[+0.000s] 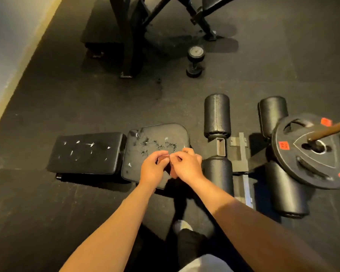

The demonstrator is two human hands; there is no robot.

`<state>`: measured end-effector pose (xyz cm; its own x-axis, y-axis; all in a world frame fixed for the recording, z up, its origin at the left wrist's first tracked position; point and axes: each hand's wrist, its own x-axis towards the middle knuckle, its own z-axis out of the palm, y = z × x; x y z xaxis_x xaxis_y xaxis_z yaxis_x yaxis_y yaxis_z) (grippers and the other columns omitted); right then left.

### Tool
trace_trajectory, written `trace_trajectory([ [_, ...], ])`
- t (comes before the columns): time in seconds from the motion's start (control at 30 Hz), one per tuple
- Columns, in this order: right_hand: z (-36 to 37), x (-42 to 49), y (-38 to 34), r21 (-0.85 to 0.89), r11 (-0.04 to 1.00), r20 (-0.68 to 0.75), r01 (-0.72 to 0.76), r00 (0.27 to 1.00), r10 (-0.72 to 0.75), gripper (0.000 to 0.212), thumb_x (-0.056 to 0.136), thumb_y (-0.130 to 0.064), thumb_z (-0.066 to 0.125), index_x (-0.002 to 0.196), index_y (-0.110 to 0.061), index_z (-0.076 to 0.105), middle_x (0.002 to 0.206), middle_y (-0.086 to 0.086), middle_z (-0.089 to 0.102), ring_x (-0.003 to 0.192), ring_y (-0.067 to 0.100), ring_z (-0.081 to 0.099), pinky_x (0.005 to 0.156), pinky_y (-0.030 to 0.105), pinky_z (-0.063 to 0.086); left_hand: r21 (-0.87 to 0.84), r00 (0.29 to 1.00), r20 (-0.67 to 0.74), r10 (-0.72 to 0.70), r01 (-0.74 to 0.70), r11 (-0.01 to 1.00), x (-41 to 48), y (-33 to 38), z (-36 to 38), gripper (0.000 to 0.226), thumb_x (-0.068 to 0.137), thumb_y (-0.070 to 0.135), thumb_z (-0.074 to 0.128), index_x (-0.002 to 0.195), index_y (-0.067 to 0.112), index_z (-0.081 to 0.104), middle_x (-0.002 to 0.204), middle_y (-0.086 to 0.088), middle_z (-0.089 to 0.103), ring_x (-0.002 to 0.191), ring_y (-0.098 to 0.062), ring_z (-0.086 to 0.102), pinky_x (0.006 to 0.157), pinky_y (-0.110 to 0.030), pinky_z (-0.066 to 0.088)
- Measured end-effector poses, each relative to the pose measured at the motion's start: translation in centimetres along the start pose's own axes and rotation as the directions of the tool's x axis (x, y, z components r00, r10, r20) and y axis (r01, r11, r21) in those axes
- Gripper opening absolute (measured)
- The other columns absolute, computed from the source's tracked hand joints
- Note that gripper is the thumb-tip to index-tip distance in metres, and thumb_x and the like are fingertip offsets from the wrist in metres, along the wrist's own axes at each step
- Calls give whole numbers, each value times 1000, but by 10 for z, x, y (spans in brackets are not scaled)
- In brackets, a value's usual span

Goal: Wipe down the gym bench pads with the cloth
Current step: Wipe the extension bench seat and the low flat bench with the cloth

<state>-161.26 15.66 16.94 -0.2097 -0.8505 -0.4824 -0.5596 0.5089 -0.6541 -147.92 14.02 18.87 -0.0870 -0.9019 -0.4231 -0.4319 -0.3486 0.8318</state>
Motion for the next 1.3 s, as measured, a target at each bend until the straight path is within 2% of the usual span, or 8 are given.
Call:
trace_trajectory([
  [0.07,15,32,-2,99,995,-56,-24,998,29,24,97,-42,50,100,-28,71,114,-9,58,126,19,45,113,38,30,-32,997,71,-2,4,999,40,-9,0,21,95,10,65,108,26,69,102,13,71,93,-2,65,81,-17,50],
  [0.27,60,129,22,445,893,-111,-63,986,125,14,100,-22,56,113,-19,52,83,17,69,62,29,62,59,36,51,-54,950,311,29,-13,998,169,-58,25,28,96,3,59,107,25,71,101,8,74,89,-4,68,78,-19,51],
  [0.63,108,266,120,356,924,-402,-139,870,286,23,101,-23,47,98,-37,66,113,0,54,101,12,58,91,19,42,276,903,415,114,-244,930,308,-147,122,43,106,27,41,147,17,50,149,2,50,139,-16,43,118,-33,31],
  [0.77,107,306,138,348,937,-622,-21,743,248,12,95,-26,54,93,-28,66,98,-15,50,93,-1,51,88,11,38,305,871,448,199,-359,882,343,-161,144,42,106,21,34,145,26,50,138,4,60,125,-16,53,93,-24,37],
  [0.83,122,321,147,352,936,-589,-33,769,248,17,91,-30,60,105,-22,64,113,-19,54,105,0,52,98,25,43,343,855,458,243,-422,840,353,-170,149,40,107,18,33,142,25,51,130,-4,65,118,-24,57,84,-26,36],
  [0.93,152,321,168,200,977,-508,-76,844,169,49,89,-47,46,128,-22,62,138,-1,51,124,23,51,105,38,43,448,865,459,201,-421,788,360,-182,147,45,109,24,32,153,20,41,146,-9,55,134,-27,49,104,-33,37],
  [1.13,163,324,181,225,967,-507,-122,833,223,41,97,-30,52,137,-25,56,141,-3,48,126,21,47,104,34,41,468,866,462,192,-422,776,366,-184,139,45,109,33,31,154,29,40,155,4,46,142,-16,42,114,-30,32],
  [1.3,141,384,161,113,988,-396,-101,908,139,48,96,-37,32,139,-40,52,144,-9,50,134,18,39,112,31,36,425,861,469,197,-415,805,378,-181,132,45,110,34,28,154,37,36,151,3,51,137,-19,47,96,-22,34],
])
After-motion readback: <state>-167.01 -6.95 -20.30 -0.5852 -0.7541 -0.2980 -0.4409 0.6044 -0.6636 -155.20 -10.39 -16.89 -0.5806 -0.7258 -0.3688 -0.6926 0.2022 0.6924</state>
